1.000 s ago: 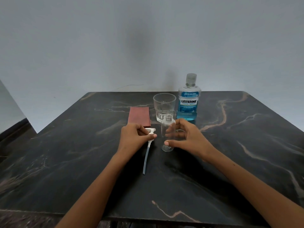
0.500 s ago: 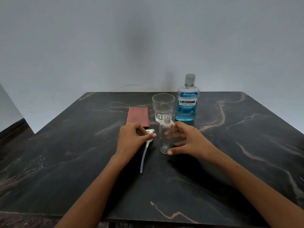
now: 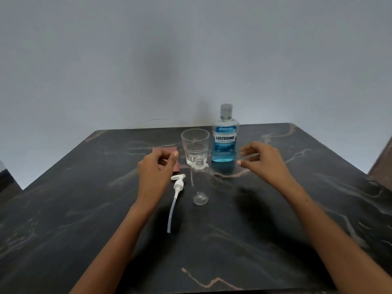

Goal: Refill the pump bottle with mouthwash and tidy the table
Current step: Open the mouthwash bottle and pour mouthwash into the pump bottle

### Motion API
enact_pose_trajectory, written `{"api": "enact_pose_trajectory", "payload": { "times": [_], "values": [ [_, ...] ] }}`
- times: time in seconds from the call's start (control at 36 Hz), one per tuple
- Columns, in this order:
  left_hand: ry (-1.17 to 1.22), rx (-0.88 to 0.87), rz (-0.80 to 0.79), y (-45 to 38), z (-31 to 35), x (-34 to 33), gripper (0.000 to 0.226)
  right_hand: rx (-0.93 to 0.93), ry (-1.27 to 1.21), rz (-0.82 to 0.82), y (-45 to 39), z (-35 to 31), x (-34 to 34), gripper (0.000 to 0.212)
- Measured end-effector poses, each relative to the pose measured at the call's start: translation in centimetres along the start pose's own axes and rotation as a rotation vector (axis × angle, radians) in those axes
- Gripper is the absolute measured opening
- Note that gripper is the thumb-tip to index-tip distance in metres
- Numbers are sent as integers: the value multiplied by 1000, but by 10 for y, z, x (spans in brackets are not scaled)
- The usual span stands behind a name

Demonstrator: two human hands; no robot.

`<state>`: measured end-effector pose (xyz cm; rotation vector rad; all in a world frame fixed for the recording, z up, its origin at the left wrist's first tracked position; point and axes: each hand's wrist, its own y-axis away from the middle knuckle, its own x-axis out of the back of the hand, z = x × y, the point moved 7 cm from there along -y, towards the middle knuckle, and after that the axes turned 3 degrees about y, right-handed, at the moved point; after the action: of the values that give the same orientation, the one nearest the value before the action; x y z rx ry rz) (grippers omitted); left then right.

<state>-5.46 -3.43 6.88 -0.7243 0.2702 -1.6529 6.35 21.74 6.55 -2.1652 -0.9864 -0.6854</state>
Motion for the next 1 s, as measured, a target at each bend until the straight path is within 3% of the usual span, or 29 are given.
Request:
{"api": "enact_pose_trajectory", "payload": {
  "times": [0.11,0.28,0.47,0.67,1.0],
  "values": [
    [64,-35,-15,-5,21,-6,13,-68,-57,189,-12,14,2,39],
    [86,-65,-13,-13,34,-11,15,-55,10,288,-34,11,-17,63],
    [106,-54,-19,-17,41,-23,13,7,-97,404,-45,-18,-38,79],
    [111,-55,-11,-14,47,-22,11,-31,-25,434,-45,-24,-52,98],
    [66,-71,-31,-10,62,-21,7,18,17,426,-35,-22,-43,94]
  ]
}}
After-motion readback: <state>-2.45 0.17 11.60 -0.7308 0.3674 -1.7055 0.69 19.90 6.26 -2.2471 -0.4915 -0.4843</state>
